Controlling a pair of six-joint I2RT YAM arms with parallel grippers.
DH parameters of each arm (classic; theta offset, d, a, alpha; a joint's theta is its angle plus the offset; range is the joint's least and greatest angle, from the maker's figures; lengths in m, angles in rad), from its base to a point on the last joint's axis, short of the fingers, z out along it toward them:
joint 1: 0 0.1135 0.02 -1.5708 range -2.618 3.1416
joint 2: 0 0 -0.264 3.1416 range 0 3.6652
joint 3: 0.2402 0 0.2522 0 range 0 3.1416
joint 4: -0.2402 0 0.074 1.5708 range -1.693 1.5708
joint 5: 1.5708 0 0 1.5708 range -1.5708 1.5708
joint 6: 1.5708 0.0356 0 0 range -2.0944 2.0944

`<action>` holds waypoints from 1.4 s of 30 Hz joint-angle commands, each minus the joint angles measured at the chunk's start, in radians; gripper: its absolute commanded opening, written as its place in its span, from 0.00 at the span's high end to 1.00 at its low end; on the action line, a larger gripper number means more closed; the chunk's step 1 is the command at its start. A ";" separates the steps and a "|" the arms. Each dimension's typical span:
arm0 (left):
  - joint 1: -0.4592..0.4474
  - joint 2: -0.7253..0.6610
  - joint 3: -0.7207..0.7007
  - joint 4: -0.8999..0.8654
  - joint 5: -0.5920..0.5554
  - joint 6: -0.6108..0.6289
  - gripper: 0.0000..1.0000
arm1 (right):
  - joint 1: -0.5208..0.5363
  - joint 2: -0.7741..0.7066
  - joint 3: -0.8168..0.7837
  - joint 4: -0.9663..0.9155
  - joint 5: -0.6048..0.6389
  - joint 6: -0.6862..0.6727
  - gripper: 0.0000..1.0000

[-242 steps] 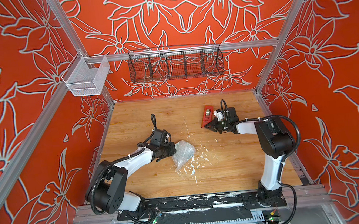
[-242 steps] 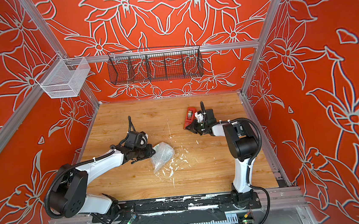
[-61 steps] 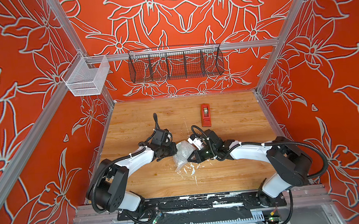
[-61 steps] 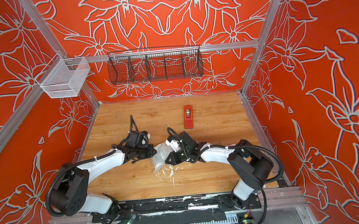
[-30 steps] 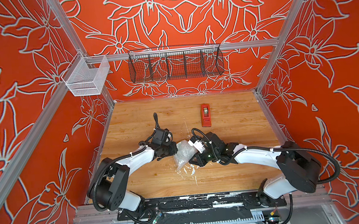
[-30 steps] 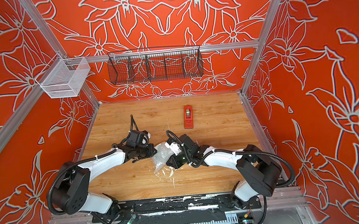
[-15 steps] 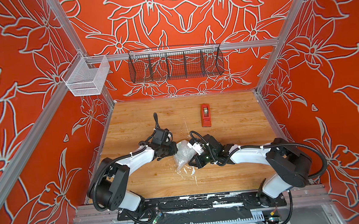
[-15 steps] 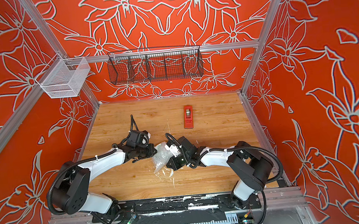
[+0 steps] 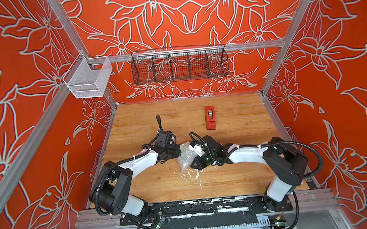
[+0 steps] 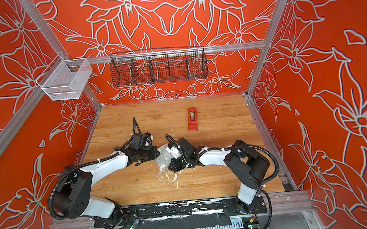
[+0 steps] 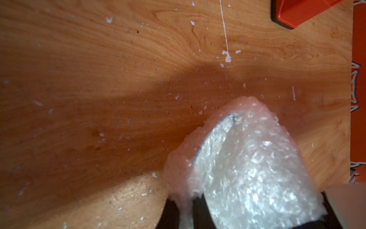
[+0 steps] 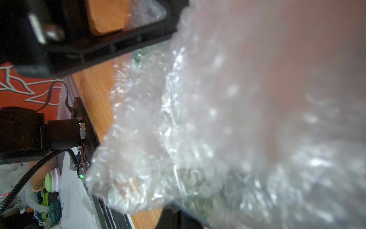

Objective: Wrap bowls in bubble wrap
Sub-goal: Stick the tape on the bubble wrap.

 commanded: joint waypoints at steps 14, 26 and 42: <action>-0.028 0.022 -0.017 -0.001 0.068 0.005 1.00 | -0.019 0.010 -0.003 0.297 0.068 0.305 0.97; -0.029 0.031 -0.027 0.004 0.066 -0.001 1.00 | -0.061 -0.006 -0.109 0.483 0.180 0.482 1.00; -0.029 0.021 -0.038 0.016 0.058 -0.003 1.00 | -0.072 -0.109 -0.095 0.191 0.161 0.361 0.94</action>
